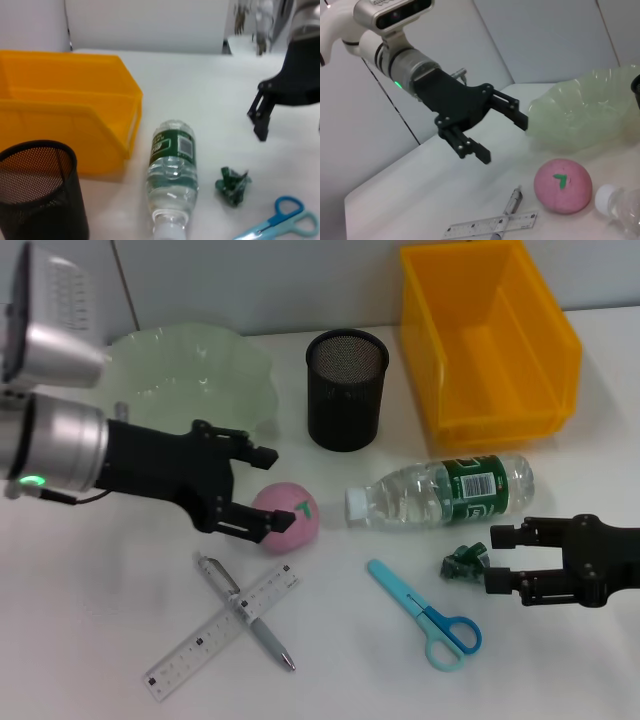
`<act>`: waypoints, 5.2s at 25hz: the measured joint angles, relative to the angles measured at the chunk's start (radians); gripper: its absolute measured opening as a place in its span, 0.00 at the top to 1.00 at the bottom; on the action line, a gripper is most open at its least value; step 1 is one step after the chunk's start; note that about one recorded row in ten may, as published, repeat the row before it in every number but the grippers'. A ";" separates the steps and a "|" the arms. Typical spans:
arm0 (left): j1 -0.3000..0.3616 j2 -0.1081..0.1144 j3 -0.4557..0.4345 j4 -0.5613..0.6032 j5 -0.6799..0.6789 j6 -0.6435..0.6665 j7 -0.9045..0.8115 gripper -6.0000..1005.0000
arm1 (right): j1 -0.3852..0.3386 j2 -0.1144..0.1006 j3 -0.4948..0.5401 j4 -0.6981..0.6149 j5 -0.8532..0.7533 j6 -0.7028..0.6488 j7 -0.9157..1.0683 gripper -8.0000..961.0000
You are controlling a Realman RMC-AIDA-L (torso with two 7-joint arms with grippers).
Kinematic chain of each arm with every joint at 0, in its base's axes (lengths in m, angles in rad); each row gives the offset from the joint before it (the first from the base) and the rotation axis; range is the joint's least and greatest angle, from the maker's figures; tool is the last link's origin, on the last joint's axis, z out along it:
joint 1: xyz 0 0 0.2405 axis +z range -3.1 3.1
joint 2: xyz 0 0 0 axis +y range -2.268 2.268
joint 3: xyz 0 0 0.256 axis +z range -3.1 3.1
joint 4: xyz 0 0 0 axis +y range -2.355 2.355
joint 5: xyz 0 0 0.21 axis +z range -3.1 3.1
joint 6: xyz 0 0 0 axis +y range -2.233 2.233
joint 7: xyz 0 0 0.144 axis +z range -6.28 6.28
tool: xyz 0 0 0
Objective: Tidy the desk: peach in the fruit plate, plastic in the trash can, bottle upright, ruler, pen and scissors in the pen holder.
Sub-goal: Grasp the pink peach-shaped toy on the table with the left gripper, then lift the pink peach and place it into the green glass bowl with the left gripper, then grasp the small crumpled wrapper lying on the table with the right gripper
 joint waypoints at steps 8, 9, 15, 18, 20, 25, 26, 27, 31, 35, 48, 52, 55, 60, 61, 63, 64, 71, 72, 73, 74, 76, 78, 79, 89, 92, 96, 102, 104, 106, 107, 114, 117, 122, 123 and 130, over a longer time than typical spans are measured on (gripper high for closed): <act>-0.026 -0.002 0.127 0.004 0.001 -0.094 -0.009 0.23 | 0.000 -0.002 0.004 -0.003 0.001 -0.001 0.002 0.19; -0.032 -0.004 0.188 0.003 0.001 -0.151 -0.018 0.24 | 0.000 -0.002 0.005 -0.003 0.002 -0.001 0.002 0.19; -0.045 -0.003 0.254 0.006 0.006 -0.200 -0.043 0.24 | -0.001 -0.006 0.014 -0.002 0.003 -0.001 0.002 0.19; -0.053 -0.004 0.268 0.003 0.019 -0.211 -0.048 0.24 | 0.001 -0.010 0.014 0.000 0.003 -0.001 0.003 0.19; -0.057 -0.004 0.279 -0.002 0.032 -0.222 -0.052 0.24 | 0.001 -0.011 0.014 0.000 0.003 -0.004 0.004 0.19; -0.059 -0.006 0.330 -0.007 0.039 -0.266 -0.063 0.25 | -0.001 -0.011 0.015 -0.003 0.003 -0.010 0.004 0.19; -0.059 -0.007 0.341 -0.007 0.039 -0.277 -0.066 0.25 | -0.002 -0.011 0.016 -0.003 0.003 -0.010 0.004 0.19; -0.059 -0.007 0.354 -0.008 0.039 -0.288 -0.071 0.25 | -0.003 -0.012 0.016 -0.003 0.003 -0.010 0.004 0.19; -0.057 -0.007 0.401 -0.011 0.045 -0.325 -0.098 0.25 | -0.006 -0.014 0.016 -0.001 0.003 -0.010 0.004 0.19; -0.058 -0.007 0.406 -0.017 0.076 -0.338 -0.119 0.25 | -0.006 -0.014 0.016 0.000 0.003 -0.010 0.002 0.19; -0.057 -0.010 0.471 -0.035 0.092 -0.420 -0.164 0.26 | -0.002 -0.012 0.013 0.001 0.003 -0.014 0.001 0.19; -0.048 -0.010 0.487 -0.028 0.092 -0.434 -0.165 0.26 | -0.002 -0.012 0.013 0.001 0.003 -0.017 0.001 0.19; -0.043 -0.010 0.506 -0.025 0.091 -0.452 -0.167 0.37 | -0.001 -0.012 0.015 0.001 0.003 -0.023 0.001 0.19; -0.032 -0.009 0.508 -0.010 0.088 -0.460 -0.168 0.53 | -0.002 -0.012 0.016 0.001 0.003 -0.024 0.001 0.19; -0.016 -0.008 0.508 0.017 0.082 -0.459 -0.168 0.56 | -0.002 -0.012 0.016 0.001 0.003 -0.024 0.001 0.19; -0.002 -0.008 0.509 0.040 0.081 -0.456 -0.168 0.62 | -0.003 -0.012 0.016 0.001 0.003 -0.024 0.001 0.19; 0.007 -0.007 0.509 0.053 0.078 -0.454 -0.168 0.63 | -0.003 -0.012 0.016 0.001 0.003 -0.024 0.001 0.19; 0.064 0.000 0.416 0.143 -0.043 -0.362 -0.150 0.69 | 0.000 -0.012 0.016 0.001 0.003 -0.024 0.001 0.19; 0.064 0.000 0.416 0.143 -0.043 -0.362 -0.150 0.69 | 0.000 -0.011 0.016 0.001 0.003 -0.024 0.001 0.19; 0.073 0.000 0.387 0.155 -0.066 -0.345 -0.143 0.70 | 0.000 -0.010 0.016 0.001 0.003 -0.024 0.001 0.19; 0.097 0.000 0.315 0.177 -0.132 -0.306 -0.129 0.70 | 0.000 -0.010 0.016 0.001 0.003 -0.024 0.001 0.19; 0.109 0.001 0.248 0.181 -0.183 -0.300 -0.124 0.71 | 0.000 -0.010 0.016 0.001 0.003 -0.024 0.001 0.19; 0.116 0.001 0.165 0.158 -0.239 -0.318 -0.115 0.72 | 0.000 -0.010 0.016 0.001 0.003 -0.024 0.001 0.19; 0.117 0.001 0.137 0.144 -0.257 -0.329 -0.110 0.73 | 0.000 -0.009 0.016 0.001 0.003 -0.024 0.001 0.19; 0.052 -0.003 0.050 -0.137 -0.308 -0.697 -0.110 0.81 | 0.000 -0.008 0.016 0.001 0.003 -0.029 0.003 0.19; 0.022 -0.002 0.056 -0.209 -0.305 -0.750 -0.112 0.84 | 0.000 -0.009 0.016 0.001 0.003 -0.035 0.003 0.19; 0.010 -0.003 0.056 -0.257 -0.304 -0.777 -0.114 0.86 | 0.001 -0.011 0.015 0.001 0.003 -0.037 0.003 0.19; 0.012 -0.004 0.055 -0.261 -0.306 -0.805 -0.139 0.72 | -0.001 -0.012 0.010 0.001 0.001 -0.038 0.004 0.19; 0.013 -0.003 0.055 -0.262 -0.305 -0.806 -0.139 0.68 | -0.001 -0.013 0.009 0.001 0.000 -0.039 0.004 0.19; 0.014 -0.004 0.055 -0.262 -0.307 -0.807 -0.139 0.63 | -0.001 -0.014 0.008 0.001 -0.002 -0.039 0.004 0.19; 0.014 -0.005 0.055 -0.262 -0.307 -0.807 -0.140 0.61 | -0.001 -0.014 0.008 0.001 -0.003 -0.040 0.004 0.19; 0.016 -0.006 0.055 -0.263 -0.314 -0.808 -0.141 0.30 | 0.001 -0.016 0.007 0.000 -0.005 -0.040 0.004 0.19; 0.017 -0.006 0.055 -0.264 -0.326 -0.804 -0.141 0.21 | 0.001 -0.017 0.007 0.001 -0.005 -0.040 0.004 0.19; 0.022 -0.004 0.055 -0.263 -0.346 -0.785 -0.141 0.16 | 0.002 -0.020 0.007 0.001 -0.005 -0.039 0.003 0.19; 0.024 -0.004 0.055 -0.261 -0.350 -0.777 -0.141 0.16 | 0.002 -0.020 0.007 0.001 -0.005 -0.039 0.003 0.19; 0.092 0.008 0.014 -0.180 -0.471 -0.506 -0.152 0.16 | -0.004 -0.021 0.009 0.001 -0.005 -0.039 0.002 0.19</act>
